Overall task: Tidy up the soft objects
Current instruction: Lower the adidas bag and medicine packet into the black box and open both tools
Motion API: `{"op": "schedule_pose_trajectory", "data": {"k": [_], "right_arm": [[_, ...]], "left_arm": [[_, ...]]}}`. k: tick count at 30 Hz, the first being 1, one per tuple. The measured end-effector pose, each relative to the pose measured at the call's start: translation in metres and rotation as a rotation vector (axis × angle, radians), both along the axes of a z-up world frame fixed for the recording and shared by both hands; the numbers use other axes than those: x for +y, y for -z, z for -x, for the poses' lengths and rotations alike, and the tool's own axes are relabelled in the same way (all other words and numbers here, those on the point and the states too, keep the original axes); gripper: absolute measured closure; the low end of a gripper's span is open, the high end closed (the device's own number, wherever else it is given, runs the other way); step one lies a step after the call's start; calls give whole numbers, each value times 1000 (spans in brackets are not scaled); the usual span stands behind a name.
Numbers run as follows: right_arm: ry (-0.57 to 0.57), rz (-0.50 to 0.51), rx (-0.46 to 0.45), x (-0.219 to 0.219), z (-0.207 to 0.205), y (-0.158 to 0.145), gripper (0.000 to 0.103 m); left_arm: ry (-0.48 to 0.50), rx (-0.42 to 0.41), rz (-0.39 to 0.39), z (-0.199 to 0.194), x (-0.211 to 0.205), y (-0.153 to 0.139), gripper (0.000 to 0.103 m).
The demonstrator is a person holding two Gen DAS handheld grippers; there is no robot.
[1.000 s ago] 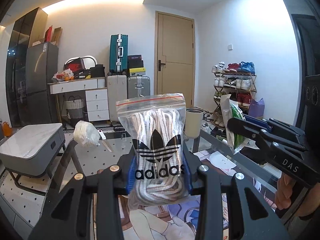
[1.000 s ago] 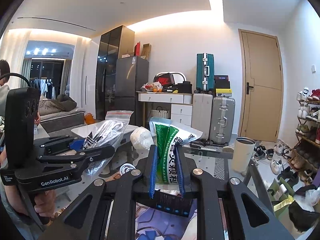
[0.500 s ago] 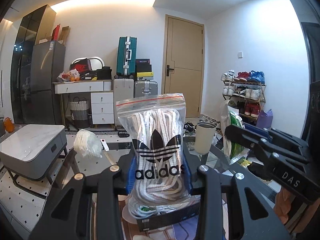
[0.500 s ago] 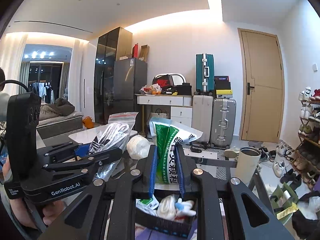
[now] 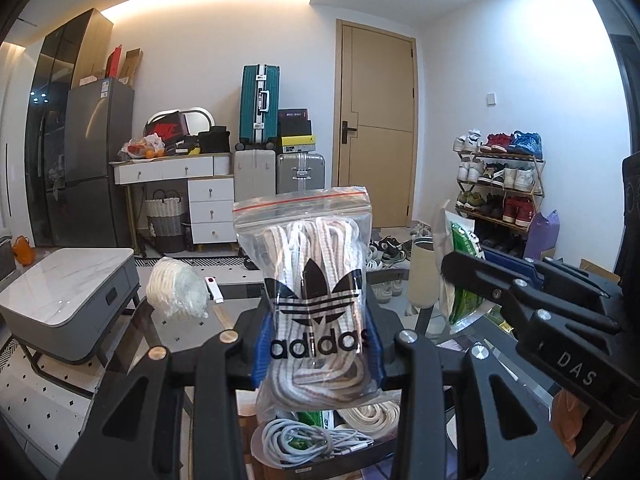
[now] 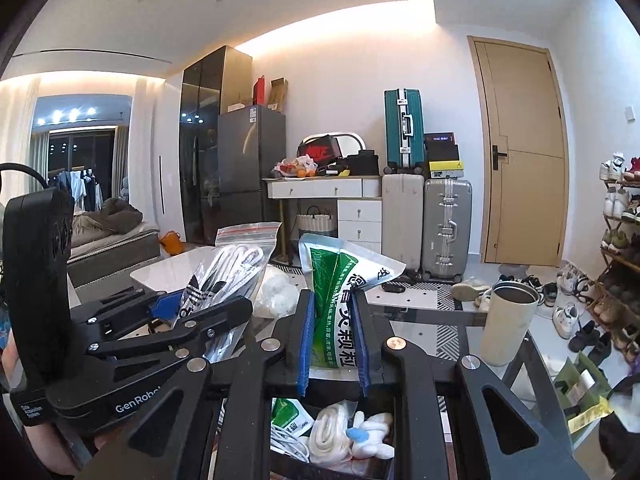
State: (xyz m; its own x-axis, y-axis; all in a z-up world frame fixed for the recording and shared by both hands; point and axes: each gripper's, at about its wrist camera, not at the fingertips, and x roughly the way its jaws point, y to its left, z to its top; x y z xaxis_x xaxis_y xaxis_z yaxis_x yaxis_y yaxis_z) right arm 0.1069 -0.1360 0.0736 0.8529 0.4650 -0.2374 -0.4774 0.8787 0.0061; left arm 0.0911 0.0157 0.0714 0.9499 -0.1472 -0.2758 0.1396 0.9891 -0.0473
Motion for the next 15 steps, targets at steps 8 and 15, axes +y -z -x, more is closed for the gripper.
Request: {"op": "schedule_pose_trajectory", "data": {"k": [8, 15], "right_arm": [[0, 51, 153, 6, -34, 12, 85], [44, 151, 501, 13, -89, 67, 85]], "left_arm": [[13, 151, -22, -27, -2, 18, 63], [39, 507, -4, -76, -7, 80, 63]]}}
